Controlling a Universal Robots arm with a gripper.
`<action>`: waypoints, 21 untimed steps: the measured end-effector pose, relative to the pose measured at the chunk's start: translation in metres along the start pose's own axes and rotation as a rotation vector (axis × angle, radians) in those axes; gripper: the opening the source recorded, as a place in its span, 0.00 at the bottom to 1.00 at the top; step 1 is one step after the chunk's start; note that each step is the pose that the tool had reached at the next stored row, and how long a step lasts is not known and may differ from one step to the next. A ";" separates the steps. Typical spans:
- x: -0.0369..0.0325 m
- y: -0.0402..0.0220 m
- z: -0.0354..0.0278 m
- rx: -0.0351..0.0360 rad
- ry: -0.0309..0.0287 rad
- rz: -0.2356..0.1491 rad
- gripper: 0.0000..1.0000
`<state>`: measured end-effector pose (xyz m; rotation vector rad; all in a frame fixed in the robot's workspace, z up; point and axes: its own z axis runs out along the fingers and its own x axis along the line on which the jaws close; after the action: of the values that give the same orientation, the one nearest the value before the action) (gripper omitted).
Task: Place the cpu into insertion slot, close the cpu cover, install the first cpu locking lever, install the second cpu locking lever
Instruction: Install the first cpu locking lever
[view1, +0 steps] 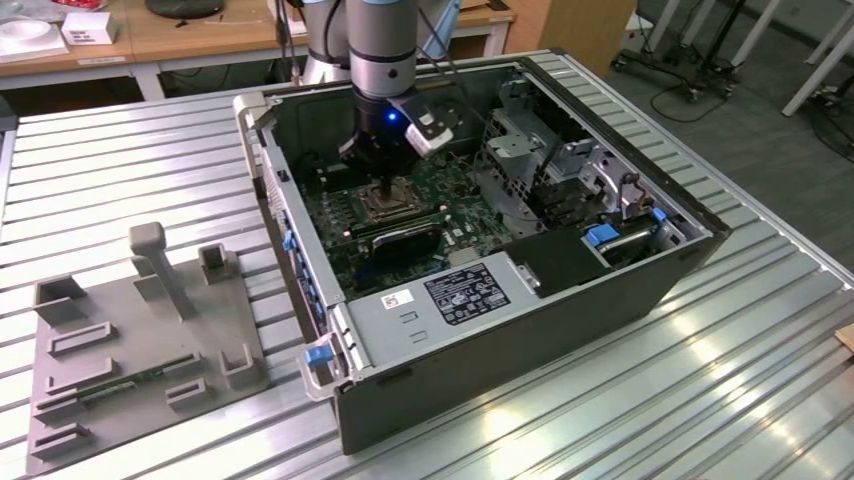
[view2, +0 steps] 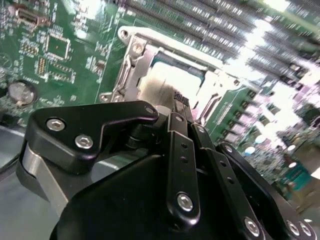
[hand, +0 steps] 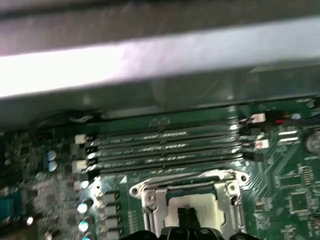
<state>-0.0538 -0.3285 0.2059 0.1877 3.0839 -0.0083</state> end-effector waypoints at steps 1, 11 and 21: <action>0.0000 0.0000 0.0000 0.0103 0.0018 -0.004 0.11; -0.0018 0.0002 0.0005 0.0134 0.0051 -0.065 0.11; -0.0058 0.0006 -0.0110 0.0125 0.0050 -0.087 0.11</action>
<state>-0.0485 -0.3285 0.2171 0.0544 3.0950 -0.0306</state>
